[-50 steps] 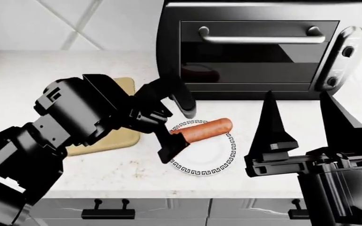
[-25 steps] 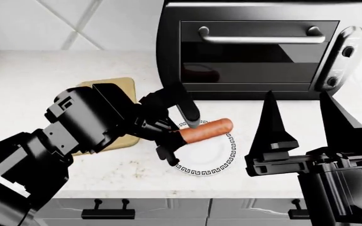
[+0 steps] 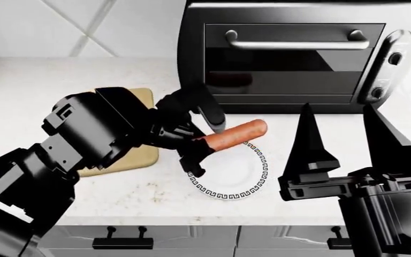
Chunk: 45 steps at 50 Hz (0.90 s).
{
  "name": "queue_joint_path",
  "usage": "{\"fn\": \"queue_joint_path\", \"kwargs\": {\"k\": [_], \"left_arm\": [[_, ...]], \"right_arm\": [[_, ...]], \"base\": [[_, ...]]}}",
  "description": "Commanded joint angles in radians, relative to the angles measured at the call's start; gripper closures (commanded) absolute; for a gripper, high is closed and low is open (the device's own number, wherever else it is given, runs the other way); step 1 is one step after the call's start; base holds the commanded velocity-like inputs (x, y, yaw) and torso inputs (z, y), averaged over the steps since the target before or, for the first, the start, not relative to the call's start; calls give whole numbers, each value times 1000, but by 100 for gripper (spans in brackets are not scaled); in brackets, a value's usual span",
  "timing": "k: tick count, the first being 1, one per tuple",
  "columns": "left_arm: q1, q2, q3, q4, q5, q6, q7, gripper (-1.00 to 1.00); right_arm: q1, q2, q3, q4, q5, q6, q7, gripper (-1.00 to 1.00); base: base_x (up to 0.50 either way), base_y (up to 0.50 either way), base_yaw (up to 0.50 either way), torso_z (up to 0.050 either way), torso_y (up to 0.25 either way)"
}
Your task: Pick the sausage from the plate and place it on the cutting board. Then pick the condiment bottle from the cabinet and place it next to the cutting board.
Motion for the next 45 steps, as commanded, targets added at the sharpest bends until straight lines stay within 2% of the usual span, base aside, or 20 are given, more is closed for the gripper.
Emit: {"fn": "queue_joint_path", "kwargs": {"k": [1,12,21,28,34,45], "left_arm": [[-7,-50,-42,74,-24,-12,-27,100],[-23,-195,-47,249,-35,-74,-45,100],[-31,-292,-92,297,-45,-103,-69,100],[-44,-301,-125,230,-24,-103,-108,100],[-45,-318,-91,176,35,-91,-141,100],[-49,-331,-99,105,54,-100,-162,100]], "right_arm": [[-3,7,3,-6,3,-5,10,-100],[0,10,-3,-7,0,-4,20,-100],[-7,19,8,-10,6,-13,32,-100],[-36,34,40,-16,18,-45,35,-100],[-38,34,36,-10,14,-51,32,-100],[-27,32,20,-5,8,-46,33,-100]], "base": [[0,0,0,0,0],[0,0,0,0,1],[0,0,0,0,0],[0,0,0,0,0],[0,0,0,0,0],[0,0,0,0,0]]}}
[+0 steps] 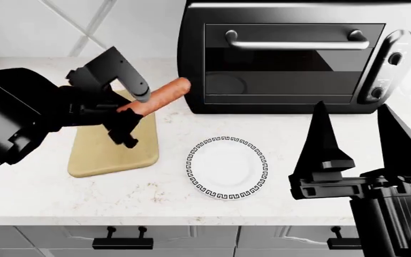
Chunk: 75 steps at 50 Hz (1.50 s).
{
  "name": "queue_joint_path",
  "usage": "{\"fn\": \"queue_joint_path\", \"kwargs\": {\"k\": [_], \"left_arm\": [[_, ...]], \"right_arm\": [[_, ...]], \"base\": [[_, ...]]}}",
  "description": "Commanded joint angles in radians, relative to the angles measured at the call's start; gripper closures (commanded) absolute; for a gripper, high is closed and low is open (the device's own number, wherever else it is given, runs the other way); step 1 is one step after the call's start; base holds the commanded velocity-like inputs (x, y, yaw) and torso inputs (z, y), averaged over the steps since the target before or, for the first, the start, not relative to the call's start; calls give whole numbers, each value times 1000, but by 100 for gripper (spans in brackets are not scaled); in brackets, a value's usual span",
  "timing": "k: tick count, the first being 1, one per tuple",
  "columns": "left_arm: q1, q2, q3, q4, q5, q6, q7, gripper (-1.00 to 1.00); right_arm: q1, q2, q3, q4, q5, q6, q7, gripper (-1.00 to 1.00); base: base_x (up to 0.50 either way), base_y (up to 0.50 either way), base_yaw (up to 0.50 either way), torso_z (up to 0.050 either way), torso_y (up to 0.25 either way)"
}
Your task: Pick the sausage from the plate and place it on the cutting board. Then pick the condiment bottle from the cabinet and place it next to the cutting board.
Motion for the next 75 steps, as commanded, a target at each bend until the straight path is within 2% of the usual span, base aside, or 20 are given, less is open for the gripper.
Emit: {"fn": "queue_joint_path", "kwargs": {"k": [1,14,24,55,56,75], "left_arm": [[-10,-15,-3,-89,35,-9,-42,100],[-34,99,-10,-396,140,41,-168,100],[-23,173,6,-535,179,91,-209,100],[20,192,50,-595,191,108,-191,100],[20,194,50,-599,191,110,-191,-100],[18,190,39,-581,187,103,-203,-100]], "right_arm": [[1,3,-5,3,-1,-5,3,-100],[14,3,-22,2,-2,3,10,-100],[17,5,-28,5,-2,0,10,-100],[23,10,-45,15,-5,-8,14,-100],[23,11,-45,15,-5,-8,14,-100],[27,17,-53,12,-3,-9,21,-100]], "base": [[0,0,0,0,0],[0,0,0,0,0],[0,0,0,0,0],[0,0,0,0,0],[0,0,0,0,0],[0,0,0,0,0]]}}
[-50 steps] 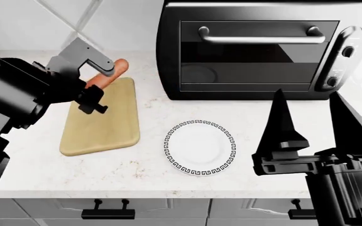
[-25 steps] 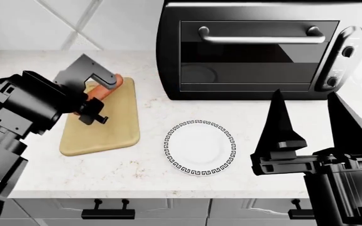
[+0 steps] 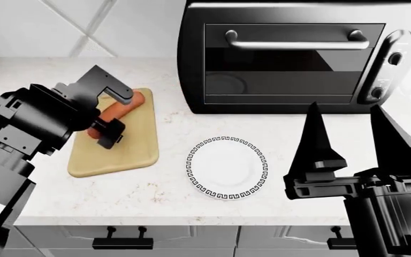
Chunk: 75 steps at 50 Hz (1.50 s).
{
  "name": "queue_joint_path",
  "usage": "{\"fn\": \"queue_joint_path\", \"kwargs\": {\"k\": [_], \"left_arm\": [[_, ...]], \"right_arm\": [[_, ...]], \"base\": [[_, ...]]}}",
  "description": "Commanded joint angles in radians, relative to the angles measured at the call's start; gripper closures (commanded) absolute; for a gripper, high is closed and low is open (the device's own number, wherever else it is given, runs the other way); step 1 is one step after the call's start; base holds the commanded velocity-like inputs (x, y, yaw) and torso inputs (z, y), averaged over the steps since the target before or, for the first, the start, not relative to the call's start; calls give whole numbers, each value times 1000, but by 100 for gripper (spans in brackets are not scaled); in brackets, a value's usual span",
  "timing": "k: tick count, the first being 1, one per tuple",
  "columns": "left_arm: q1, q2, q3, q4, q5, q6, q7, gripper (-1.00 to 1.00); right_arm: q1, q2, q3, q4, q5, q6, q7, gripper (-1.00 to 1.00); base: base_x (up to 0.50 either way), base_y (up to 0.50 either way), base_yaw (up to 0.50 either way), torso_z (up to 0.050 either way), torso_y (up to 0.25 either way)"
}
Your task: Pick the sausage from the plate and place it on the cutting board. Then pick the condiment bottle from the cabinet and place it next to the cutting board.
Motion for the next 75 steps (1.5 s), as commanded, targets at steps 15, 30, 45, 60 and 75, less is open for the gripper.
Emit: {"fn": "queue_joint_path", "kwargs": {"k": [15,30,45,60,75], "left_arm": [[-25,-27,-82,100,-53,-41,-28,-100],[-43,-24,-141,121,-67,-44,-76,-100],[-297,251,-504,-654,-98,438,-378,-100],[-171,278,-1179,-655,151,769,-586,-100],[-99,324,-1499,-656,254,878,-238,-100]], "right_arm": [[9,6,-14,0,0,-2,6,-100],[10,11,-16,-5,3,-6,13,-100],[330,70,-24,-62,273,182,203,-100],[711,123,-56,-28,581,320,387,-100],[1013,163,-91,-22,805,398,523,-100]], "base": [[0,0,0,0,0],[0,0,0,0,0],[0,0,0,0,0],[0,0,0,0,0],[0,0,0,0,0]]}}
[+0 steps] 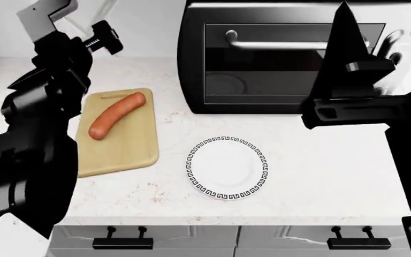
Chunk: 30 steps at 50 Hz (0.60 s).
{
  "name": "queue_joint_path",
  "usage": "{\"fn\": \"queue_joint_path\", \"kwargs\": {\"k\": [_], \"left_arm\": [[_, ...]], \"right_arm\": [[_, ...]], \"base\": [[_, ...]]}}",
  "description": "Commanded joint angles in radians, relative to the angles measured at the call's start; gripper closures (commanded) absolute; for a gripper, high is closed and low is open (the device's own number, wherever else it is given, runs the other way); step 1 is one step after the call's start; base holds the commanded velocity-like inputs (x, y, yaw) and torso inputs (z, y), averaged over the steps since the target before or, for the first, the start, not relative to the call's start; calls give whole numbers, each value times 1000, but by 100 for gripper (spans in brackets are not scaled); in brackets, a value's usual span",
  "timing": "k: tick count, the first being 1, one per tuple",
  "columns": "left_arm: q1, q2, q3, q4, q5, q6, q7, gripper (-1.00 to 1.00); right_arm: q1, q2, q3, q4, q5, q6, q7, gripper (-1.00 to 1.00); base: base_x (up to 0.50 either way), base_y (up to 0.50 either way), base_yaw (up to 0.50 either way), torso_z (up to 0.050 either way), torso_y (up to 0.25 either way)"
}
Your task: Pick the sausage from the plate and place it on the cutting board. Then pick the condiment bottle from the cabinet and place it next to the cutting board.
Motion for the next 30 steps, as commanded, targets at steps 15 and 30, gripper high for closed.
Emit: {"fn": "queue_joint_path", "kwargs": {"k": [15,30], "left_arm": [[74,43,-425,-25,152,238,207,-100],[85,40,-414,-25,137,271,189,-100]], "right_arm": [[498,41,-87,52,345,143,207,-100],[841,-56,-175,230,472,210,281,-100]], "base": [[0,0,0,0,0],[0,0,0,0,0]]}}
